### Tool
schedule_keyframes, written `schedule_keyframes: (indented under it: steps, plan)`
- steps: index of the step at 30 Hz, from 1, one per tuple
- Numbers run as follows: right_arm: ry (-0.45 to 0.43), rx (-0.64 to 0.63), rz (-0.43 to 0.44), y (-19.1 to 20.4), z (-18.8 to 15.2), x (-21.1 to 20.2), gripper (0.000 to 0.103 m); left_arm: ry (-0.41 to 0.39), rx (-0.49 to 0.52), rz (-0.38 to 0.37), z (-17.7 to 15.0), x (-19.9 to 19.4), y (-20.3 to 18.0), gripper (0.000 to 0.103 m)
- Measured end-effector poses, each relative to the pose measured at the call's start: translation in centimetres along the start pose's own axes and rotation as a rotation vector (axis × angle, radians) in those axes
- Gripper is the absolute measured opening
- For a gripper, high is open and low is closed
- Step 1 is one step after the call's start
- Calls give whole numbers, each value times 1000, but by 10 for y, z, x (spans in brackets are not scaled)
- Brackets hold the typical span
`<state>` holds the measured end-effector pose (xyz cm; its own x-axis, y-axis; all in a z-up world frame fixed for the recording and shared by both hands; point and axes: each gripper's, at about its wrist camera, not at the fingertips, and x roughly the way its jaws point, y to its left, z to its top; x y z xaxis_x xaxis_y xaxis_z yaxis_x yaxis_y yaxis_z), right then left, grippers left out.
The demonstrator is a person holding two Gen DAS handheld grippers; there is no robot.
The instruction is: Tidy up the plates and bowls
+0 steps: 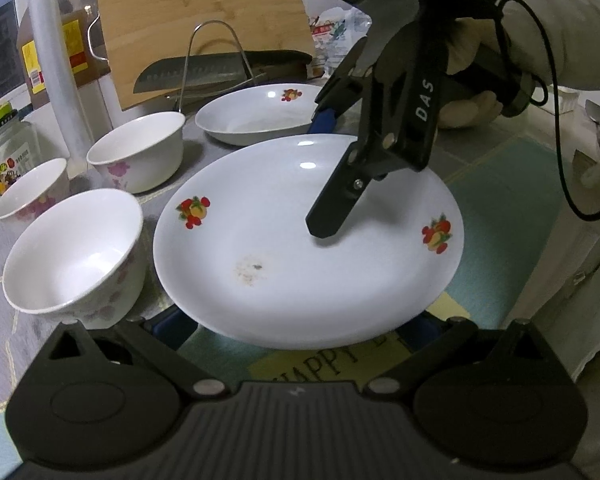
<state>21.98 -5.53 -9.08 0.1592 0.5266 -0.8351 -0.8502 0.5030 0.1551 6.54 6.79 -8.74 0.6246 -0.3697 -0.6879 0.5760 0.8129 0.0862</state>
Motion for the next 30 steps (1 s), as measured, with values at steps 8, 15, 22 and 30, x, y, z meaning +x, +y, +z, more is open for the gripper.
schedule_keyframes:
  steps: [8, 15, 22, 30]
  plan:
    - [-14, -19, -8, -3, -7, -19, 103, -9, -12, 1, 13, -1, -12, 103]
    - [-27, -27, -14, -7, -17, -35, 103, -13, -16, 3, 23, 0, -23, 103]
    - [-45, -32, -19, -12, -28, -52, 103, -18, -15, 6, 35, 3, -34, 103]
    - [-59, -35, -30, -21, -40, -69, 103, -20, -5, 8, 50, 11, -49, 103]
